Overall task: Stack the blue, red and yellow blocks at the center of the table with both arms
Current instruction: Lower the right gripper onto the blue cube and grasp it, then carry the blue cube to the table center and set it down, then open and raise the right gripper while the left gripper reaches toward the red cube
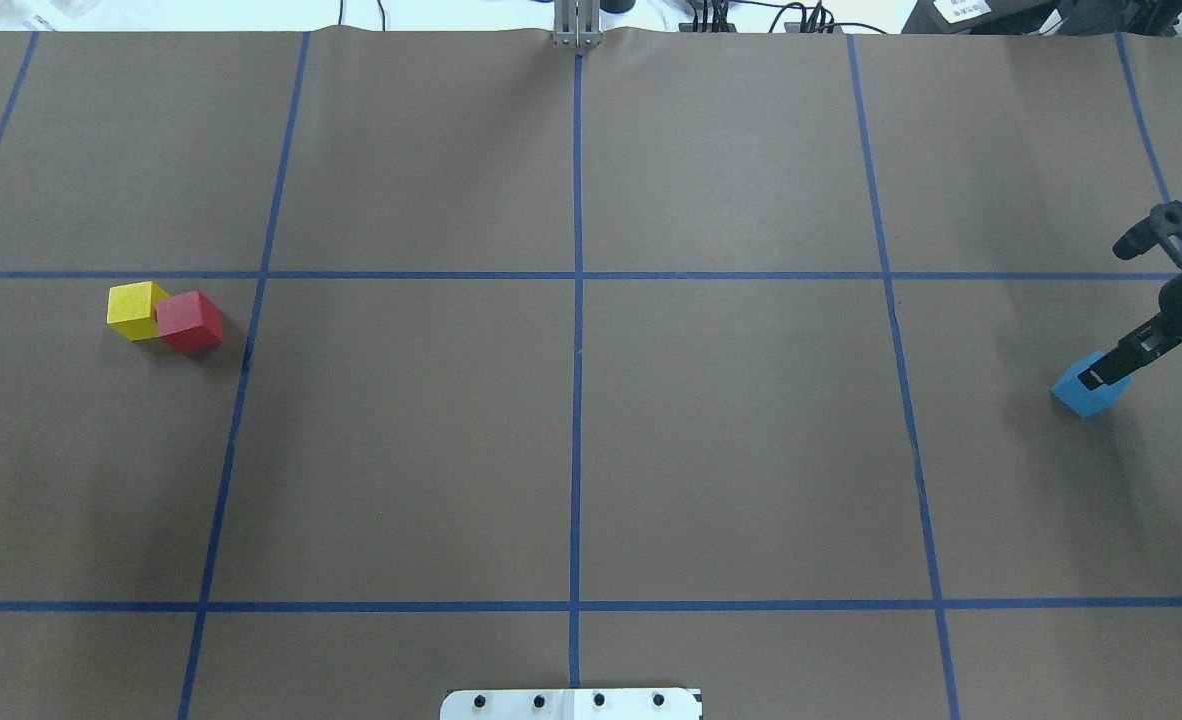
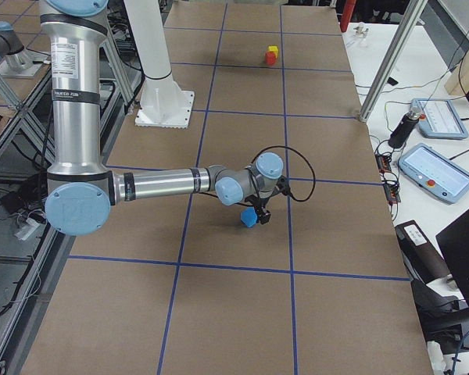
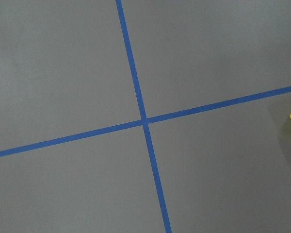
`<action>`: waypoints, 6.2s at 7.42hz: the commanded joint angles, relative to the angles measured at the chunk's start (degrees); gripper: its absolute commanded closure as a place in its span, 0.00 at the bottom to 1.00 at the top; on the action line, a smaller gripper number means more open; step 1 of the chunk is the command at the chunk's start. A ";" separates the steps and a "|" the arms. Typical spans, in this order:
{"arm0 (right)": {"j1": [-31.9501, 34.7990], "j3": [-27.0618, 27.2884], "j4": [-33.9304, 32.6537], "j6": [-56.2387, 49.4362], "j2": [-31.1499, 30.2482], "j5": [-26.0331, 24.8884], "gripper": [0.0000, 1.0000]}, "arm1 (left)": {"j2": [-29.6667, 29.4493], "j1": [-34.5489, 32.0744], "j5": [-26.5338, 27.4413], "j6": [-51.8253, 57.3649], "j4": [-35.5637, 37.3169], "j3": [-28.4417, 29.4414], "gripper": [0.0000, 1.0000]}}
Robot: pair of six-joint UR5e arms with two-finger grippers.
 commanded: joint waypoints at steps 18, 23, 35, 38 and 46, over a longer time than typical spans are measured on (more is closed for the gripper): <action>-18.46 -18.86 -22.43 52.93 53.78 -7.87 1.00 | -0.62 0.00 0.07 0.08 -1.17 0.50 0.00; -24.29 -29.43 -13.48 60.09 60.91 -12.72 1.00 | -0.53 0.00 0.07 0.08 -1.17 0.59 0.00; -19.74 -24.61 -10.92 60.36 57.40 -9.65 0.01 | -3.86 2.79 0.16 -4.53 -0.29 -0.11 0.00; -13.67 -16.45 -14.45 55.73 50.75 -7.97 0.01 | -7.28 18.41 2.43 -41.13 -0.64 -8.36 0.00; -9.61 -15.89 -14.10 45.59 46.06 -8.85 0.01 | -13.18 38.93 16.24 -75.59 -15.59 1.55 0.00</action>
